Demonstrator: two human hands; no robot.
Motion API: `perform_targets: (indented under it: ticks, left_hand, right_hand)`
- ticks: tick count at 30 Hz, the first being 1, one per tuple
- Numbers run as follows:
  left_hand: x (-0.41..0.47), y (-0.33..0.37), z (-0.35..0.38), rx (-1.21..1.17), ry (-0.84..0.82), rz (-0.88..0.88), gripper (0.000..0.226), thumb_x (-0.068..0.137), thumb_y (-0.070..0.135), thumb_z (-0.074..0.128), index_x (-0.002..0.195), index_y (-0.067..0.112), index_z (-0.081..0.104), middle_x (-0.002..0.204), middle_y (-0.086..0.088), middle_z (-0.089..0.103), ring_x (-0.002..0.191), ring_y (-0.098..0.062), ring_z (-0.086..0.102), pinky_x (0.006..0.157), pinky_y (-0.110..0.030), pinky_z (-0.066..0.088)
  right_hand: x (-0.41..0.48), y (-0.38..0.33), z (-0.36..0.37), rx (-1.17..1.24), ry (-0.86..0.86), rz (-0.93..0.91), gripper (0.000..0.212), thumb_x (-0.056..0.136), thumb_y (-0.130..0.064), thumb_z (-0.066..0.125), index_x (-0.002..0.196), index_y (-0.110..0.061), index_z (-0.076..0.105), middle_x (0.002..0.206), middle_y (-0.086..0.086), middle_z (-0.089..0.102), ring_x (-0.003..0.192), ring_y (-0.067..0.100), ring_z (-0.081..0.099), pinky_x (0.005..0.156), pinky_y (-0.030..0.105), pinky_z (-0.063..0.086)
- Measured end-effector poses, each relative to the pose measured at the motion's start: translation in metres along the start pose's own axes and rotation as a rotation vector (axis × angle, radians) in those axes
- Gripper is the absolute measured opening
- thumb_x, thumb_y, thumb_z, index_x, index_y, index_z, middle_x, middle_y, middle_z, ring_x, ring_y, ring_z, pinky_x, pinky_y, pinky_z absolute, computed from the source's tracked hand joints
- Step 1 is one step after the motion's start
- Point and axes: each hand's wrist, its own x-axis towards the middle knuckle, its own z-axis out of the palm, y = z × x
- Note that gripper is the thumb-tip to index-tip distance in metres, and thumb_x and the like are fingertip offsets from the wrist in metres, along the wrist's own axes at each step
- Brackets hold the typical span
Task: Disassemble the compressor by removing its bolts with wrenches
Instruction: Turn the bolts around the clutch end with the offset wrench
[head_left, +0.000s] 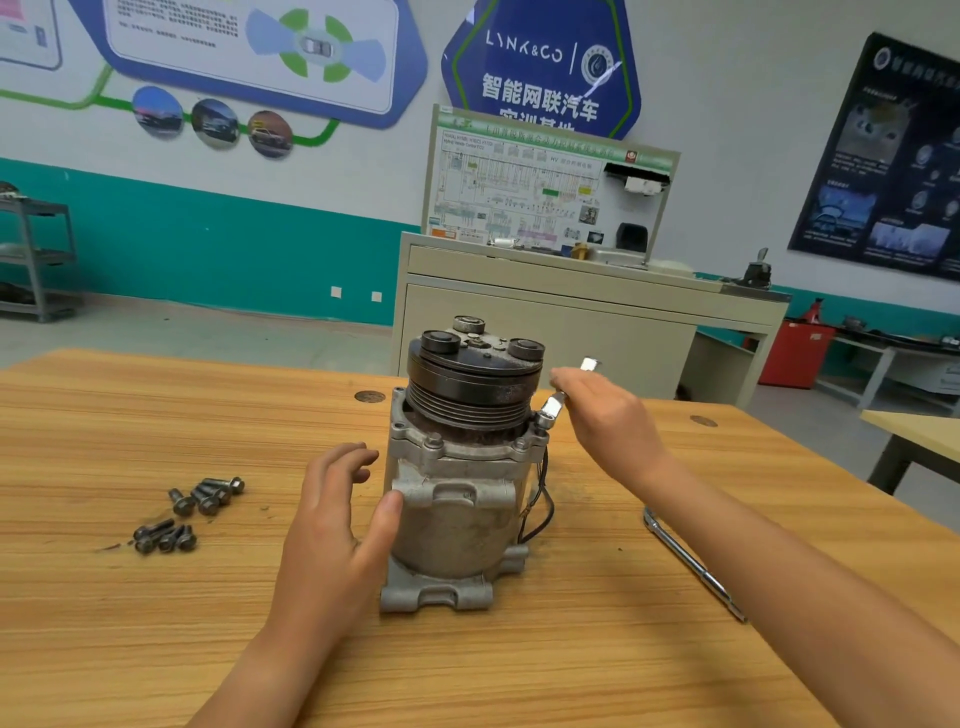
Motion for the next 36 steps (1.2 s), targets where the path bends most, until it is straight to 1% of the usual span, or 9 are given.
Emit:
perform_targets:
  ticks: [4, 7, 10, 18, 21, 25, 28, 32, 36]
  left_hand:
    - [0.000, 0.000, 0.000, 0.010, -0.002, -0.004, 0.048, 0.077, 0.053, 0.039, 0.116, 0.026, 0.047, 0.119, 0.008, 0.046, 0.103, 0.004, 0.049, 0.080, 0.003, 0.030]
    - [0.000, 0.001, -0.001, 0.016, -0.001, 0.000, 0.048, 0.077, 0.053, 0.039, 0.116, 0.025, 0.048, 0.119, 0.006, 0.046, 0.102, 0.006, 0.049, 0.079, 0.003, 0.030]
    - [0.000, 0.002, -0.001, 0.013, 0.004, 0.004, 0.047, 0.077, 0.052, 0.039, 0.115, 0.026, 0.047, 0.119, 0.006, 0.046, 0.100, 0.008, 0.049, 0.078, 0.004, 0.030]
    - [-0.001, 0.004, -0.002, 0.002, 0.011, -0.016, 0.054, 0.078, 0.053, 0.041, 0.117, 0.017, 0.052, 0.119, 0.006, 0.046, 0.098, -0.006, 0.052, 0.077, 0.004, 0.030]
    - [-0.001, 0.004, -0.003, -0.004, 0.008, -0.022, 0.056, 0.078, 0.054, 0.041, 0.118, 0.015, 0.053, 0.120, 0.007, 0.045, 0.099, -0.007, 0.052, 0.077, 0.004, 0.030]
    - [0.000, 0.005, -0.003, -0.020, 0.014, -0.016, 0.057, 0.077, 0.053, 0.043, 0.118, 0.014, 0.053, 0.123, 0.008, 0.041, 0.099, -0.002, 0.051, 0.076, 0.005, 0.031]
    - [0.000, 0.006, -0.003, -0.038, 0.025, -0.014, 0.050, 0.076, 0.053, 0.044, 0.114, 0.022, 0.050, 0.123, 0.009, 0.039, 0.099, 0.002, 0.050, 0.074, 0.004, 0.033]
    - [0.000, 0.007, -0.003, -0.042, 0.039, -0.009, 0.045, 0.076, 0.054, 0.044, 0.112, 0.027, 0.048, 0.123, 0.011, 0.038, 0.098, 0.007, 0.050, 0.073, 0.003, 0.034]
    - [0.000, 0.007, -0.002, -0.041, 0.033, -0.013, 0.045, 0.076, 0.054, 0.044, 0.112, 0.027, 0.048, 0.123, 0.011, 0.038, 0.098, 0.006, 0.050, 0.074, 0.004, 0.033]
  right_hand:
    - [0.013, -0.008, 0.008, 0.097, 0.047, 0.011, 0.018, 0.083, 0.003, 0.056, 0.096, 0.009, 0.067, 0.098, 0.020, 0.068, 0.091, 0.035, 0.066, 0.072, 0.048, 0.056]
    - [0.013, -0.012, -0.010, 0.151, 0.127, 0.106, 0.021, 0.079, 0.010, 0.060, 0.100, 0.010, 0.064, 0.089, 0.021, 0.069, 0.080, 0.036, 0.067, 0.066, 0.045, 0.056]
    - [0.006, -0.017, -0.040, 0.223, 0.150, 0.320, 0.029, 0.093, -0.002, 0.049, 0.120, 0.003, 0.054, 0.072, 0.009, 0.057, 0.060, 0.027, 0.055, 0.055, 0.037, 0.046]
    - [-0.027, -0.042, -0.088, -0.161, -0.430, 0.333, 0.038, 0.097, -0.017, 0.037, 0.134, -0.026, 0.035, 0.066, -0.005, 0.043, 0.064, 0.020, 0.048, 0.050, 0.029, 0.035]
    - [-0.025, -0.051, -0.089, -0.248, -0.525, 0.323, 0.047, 0.094, -0.010, 0.037, 0.137, -0.026, 0.028, 0.063, -0.006, 0.035, 0.063, 0.018, 0.042, 0.045, 0.026, 0.023]
    - [-0.015, -0.061, -0.091, -0.371, -0.625, 0.260, 0.061, 0.088, 0.000, 0.041, 0.142, -0.017, 0.018, 0.063, -0.003, 0.027, 0.060, 0.017, 0.038, 0.047, 0.027, 0.028]
    - [-0.004, -0.069, -0.097, -0.462, -0.692, 0.180, 0.045, 0.086, 0.002, 0.043, 0.129, -0.008, 0.033, 0.060, -0.001, 0.028, 0.048, 0.015, 0.029, 0.041, 0.026, 0.025]
    - [0.009, -0.071, -0.102, -0.530, -0.755, 0.124, 0.028, 0.091, -0.008, 0.041, 0.119, -0.009, 0.043, 0.058, -0.001, 0.029, 0.046, 0.014, 0.027, 0.039, 0.026, 0.024]
    - [0.017, -0.057, -0.105, -0.493, -0.795, 0.069, 0.036, 0.094, -0.024, 0.035, 0.130, -0.017, 0.041, 0.061, -0.004, 0.031, 0.050, 0.011, 0.030, 0.041, 0.023, 0.021]
